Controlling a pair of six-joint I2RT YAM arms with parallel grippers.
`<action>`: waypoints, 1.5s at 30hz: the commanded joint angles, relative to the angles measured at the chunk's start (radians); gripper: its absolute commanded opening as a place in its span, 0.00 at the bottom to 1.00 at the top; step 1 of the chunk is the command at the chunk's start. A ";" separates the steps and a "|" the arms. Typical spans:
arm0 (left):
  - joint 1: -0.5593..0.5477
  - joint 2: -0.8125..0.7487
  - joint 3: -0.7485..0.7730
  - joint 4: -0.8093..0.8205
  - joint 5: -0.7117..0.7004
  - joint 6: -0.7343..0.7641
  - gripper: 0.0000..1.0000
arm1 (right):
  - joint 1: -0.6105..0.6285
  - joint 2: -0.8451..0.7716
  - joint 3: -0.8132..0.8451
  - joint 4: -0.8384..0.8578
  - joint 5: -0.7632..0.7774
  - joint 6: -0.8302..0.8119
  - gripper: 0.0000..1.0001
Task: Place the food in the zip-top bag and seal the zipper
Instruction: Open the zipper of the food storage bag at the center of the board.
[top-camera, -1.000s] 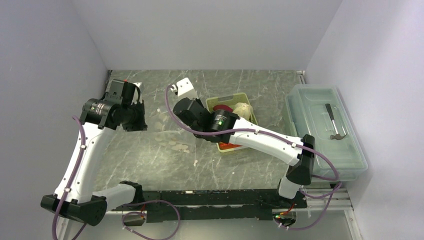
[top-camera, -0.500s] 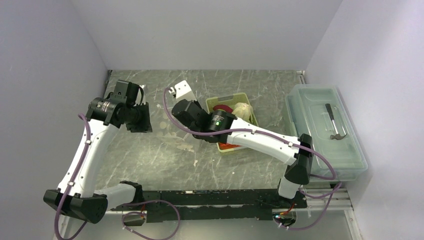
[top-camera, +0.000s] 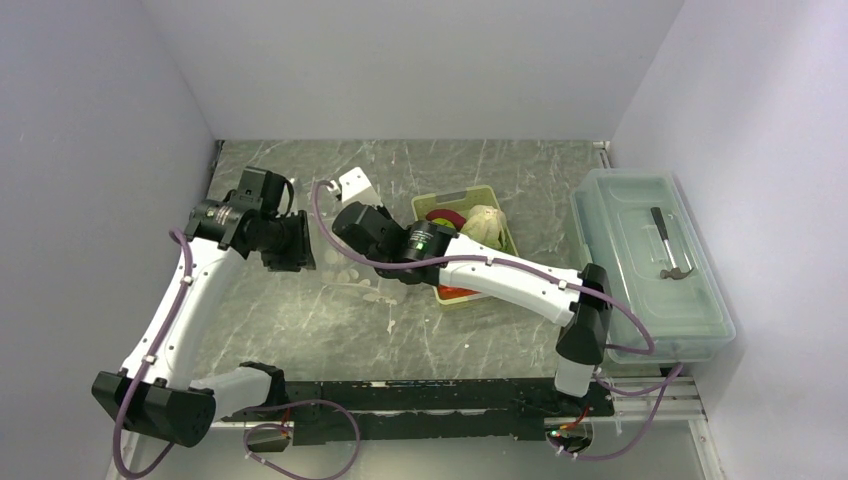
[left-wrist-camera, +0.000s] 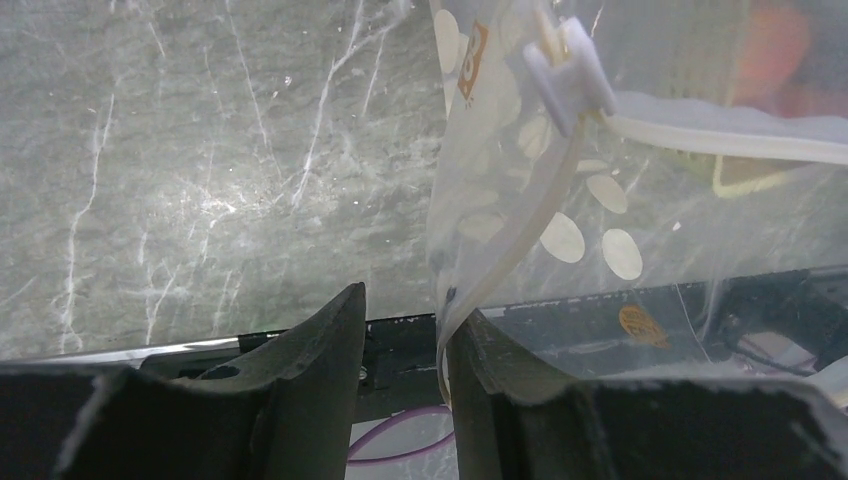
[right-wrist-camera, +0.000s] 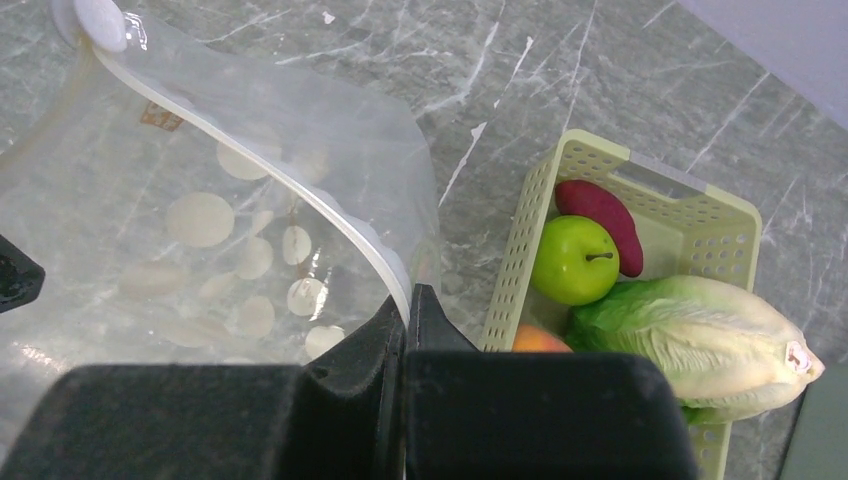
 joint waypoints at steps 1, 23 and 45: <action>0.005 -0.031 -0.022 0.054 0.003 -0.050 0.40 | -0.001 0.005 0.061 -0.005 -0.005 0.023 0.00; 0.005 -0.137 -0.198 0.200 0.027 -0.291 0.48 | -0.007 0.048 0.104 -0.032 -0.056 0.083 0.00; 0.005 -0.191 -0.287 0.242 0.056 -0.350 0.12 | -0.010 0.053 0.102 -0.028 -0.055 0.101 0.00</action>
